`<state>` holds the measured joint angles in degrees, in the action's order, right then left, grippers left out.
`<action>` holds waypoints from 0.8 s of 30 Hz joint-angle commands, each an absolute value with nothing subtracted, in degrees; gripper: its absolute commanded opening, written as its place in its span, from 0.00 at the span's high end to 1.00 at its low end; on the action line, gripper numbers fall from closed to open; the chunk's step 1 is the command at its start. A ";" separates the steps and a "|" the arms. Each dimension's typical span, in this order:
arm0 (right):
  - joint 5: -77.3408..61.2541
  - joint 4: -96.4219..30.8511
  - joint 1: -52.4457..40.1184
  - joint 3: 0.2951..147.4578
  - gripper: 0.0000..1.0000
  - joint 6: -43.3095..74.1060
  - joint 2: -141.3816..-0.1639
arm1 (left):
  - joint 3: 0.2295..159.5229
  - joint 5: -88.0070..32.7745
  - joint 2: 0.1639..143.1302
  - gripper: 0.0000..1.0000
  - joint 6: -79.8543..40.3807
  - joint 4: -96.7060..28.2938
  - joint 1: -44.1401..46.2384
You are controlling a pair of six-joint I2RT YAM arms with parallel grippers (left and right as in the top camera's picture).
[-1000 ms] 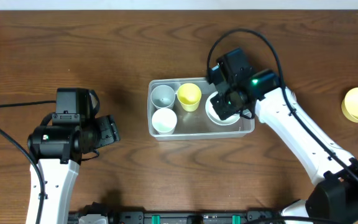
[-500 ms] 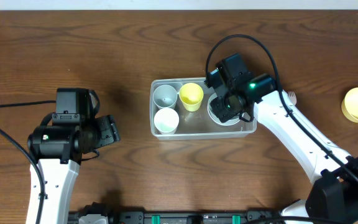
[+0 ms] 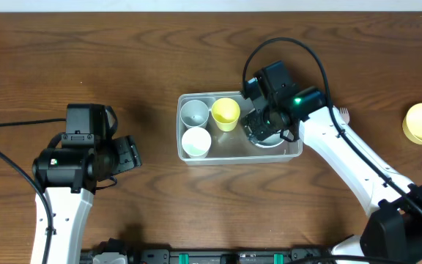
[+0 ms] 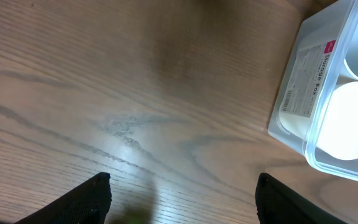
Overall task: Pack container
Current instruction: 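Lower the grey bowl onto the white bowl and open the right gripper, then move the right gripper to the yellow bowl and grasp it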
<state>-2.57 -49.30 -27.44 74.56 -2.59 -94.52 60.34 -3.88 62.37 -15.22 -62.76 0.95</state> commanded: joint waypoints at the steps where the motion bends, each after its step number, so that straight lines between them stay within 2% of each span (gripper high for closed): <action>1: 1.10 -49.63 -25.82 79.83 0.07 1.76 -91.53 | 60.20 -3.03 62.48 0.25 -15.55 -62.92 0.67; 3: 7.05 -51.35 -23.14 84.18 0.01 7.75 -89.43 | 60.20 -3.03 62.48 0.25 -15.55 -62.92 0.67; 7: 9.58 -54.57 -13.13 91.72 0.01 12.38 -85.89 | 60.20 -3.03 62.48 0.25 -15.53 -62.92 0.67; 11: 7.84 -55.90 1.50 94.28 0.01 12.64 -84.58 | 60.20 -3.03 62.48 0.25 -15.55 -62.92 0.67; 15: 6.81 -56.60 15.55 93.45 0.13 12.21 -86.50 | 60.20 -3.03 62.48 0.25 -15.55 -62.92 0.67; 17: 6.61 -56.58 20.53 93.12 0.14 10.87 -88.62 | 60.20 -3.03 62.48 0.25 -15.55 -62.92 0.67; 24: 5.74 -56.07 28.69 92.99 0.09 9.13 -100.07 | 60.20 -3.03 62.48 0.25 -15.55 -62.92 0.67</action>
<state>6.87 -56.01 27.16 93.73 10.83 -95.94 60.34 -3.86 62.37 -15.22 -62.76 0.95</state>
